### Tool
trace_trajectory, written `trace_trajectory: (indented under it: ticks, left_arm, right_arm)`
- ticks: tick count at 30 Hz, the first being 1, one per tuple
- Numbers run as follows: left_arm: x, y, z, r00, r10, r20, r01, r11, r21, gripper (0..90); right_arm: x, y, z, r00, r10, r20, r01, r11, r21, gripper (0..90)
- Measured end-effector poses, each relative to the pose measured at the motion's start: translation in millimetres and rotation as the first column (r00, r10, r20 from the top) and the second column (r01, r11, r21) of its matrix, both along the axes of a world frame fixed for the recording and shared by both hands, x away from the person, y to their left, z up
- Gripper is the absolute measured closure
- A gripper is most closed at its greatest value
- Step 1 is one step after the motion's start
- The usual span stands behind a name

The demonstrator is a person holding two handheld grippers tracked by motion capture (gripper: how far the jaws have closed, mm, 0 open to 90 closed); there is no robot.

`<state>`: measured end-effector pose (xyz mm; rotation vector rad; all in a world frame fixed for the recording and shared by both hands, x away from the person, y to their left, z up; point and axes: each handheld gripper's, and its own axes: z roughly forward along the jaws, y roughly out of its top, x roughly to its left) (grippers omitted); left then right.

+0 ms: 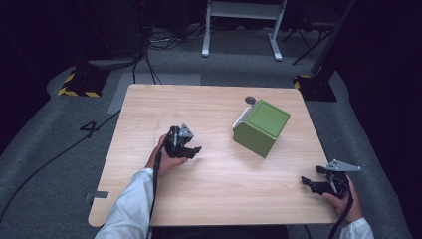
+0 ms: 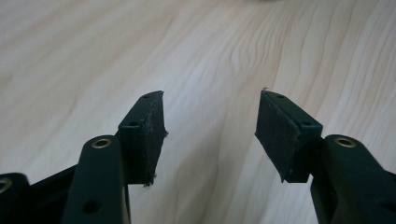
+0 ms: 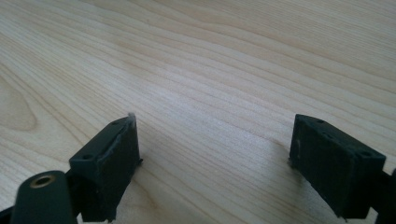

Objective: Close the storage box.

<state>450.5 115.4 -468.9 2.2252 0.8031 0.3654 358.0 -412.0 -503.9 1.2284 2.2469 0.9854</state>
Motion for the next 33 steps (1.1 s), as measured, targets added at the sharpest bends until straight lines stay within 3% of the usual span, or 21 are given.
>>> trace_trajectory:
  ticks: [1,4,5,9,12,13,20,22,25,27,31,33]
  left_arm:
    - [7.7,-9.8,6.6,0.9999,-0.001,0.013,0.001,0.9996,-0.029,41.4]
    - [16.7,-19.8,11.8,0.9998,-0.001,0.021,0.001,0.9989,-0.046,39.5]
    - [26.7,-30.5,15.2,0.9995,0.002,0.031,-0.002,0.9998,-0.022,36.2]
    - [40.8,-45.3,19.8,0.9989,0.008,0.047,-0.008,1.0,-0.001,31.4]
    - [52.6,-58.4,25.1,0.9986,0.014,0.051,-0.014,0.9999,-0.01,30.6]
    - [58.2,-65.7,29.2,0.9965,0.026,0.079,-0.027,0.9996,0.011,30.0]
    - [76.8,-74.9,36.3,0.9973,0.045,0.057,-0.042,0.9977,-0.053,29.4]
    - [82.6,-80.2,35.7,0.998,0.036,0.053,-0.033,0.9982,-0.049,29.5]
    - [90.4,-89.8,32.2,0.9975,0.048,0.053,-0.047,0.9989,-0.006,29.7]
    - [99.2,-95.5,27.5,0.9981,0.056,0.024,-0.055,0.9982,-0.021,30.3]
    - [103.1,-104.8,24.3,0.9991,0.04,0.011,-0.04,0.9987,-0.032,30.1]
    - [103.5,-115.6,20.5,0.9989,0.042,0.02,-0.042,0.9991,0.001,32.5]
  right_arm:
    - [0.0,0.0,0.0,1.0,0.0,0.0,0.0,1.0,0.0,15.7]
    - [0.0,0.0,0.0,1.0,0.0,0.0,0.0,1.0,0.0,15.7]
    - [0.1,-0.1,0.0,1.0,0.0,-0.001,0.0,1.0,0.001,15.7]
    - [0.1,-0.1,0.0,1.0,0.0,-0.001,0.0,1.0,0.001,15.8]
    - [0.0,-0.1,0.0,1.0,0.0,-0.001,0.0,1.0,0.001,15.8]
    - [-0.1,0.0,0.0,1.0,0.0,0.0,0.0,1.0,0.0,15.9]
    - [-0.3,-0.1,0.0,1.0,0.003,0.001,-0.003,1.0,0.0,15.9]
    - [-0.3,-0.1,0.0,1.0,0.002,0.001,-0.002,1.0,0.0,16.0]
    - [-0.3,-0.1,0.0,1.0,0.003,0.001,-0.003,1.0,-0.001,16.0]
    - [-0.4,0.0,0.0,1.0,0.003,0.001,-0.003,1.0,-0.001,16.0]
    - [-0.4,-0.1,0.0,1.0,0.003,0.001,-0.003,1.0,-0.001,16.0]
    - [-0.3,-0.1,0.0,1.0,0.003,0.001,-0.003,1.0,0.0,16.0]
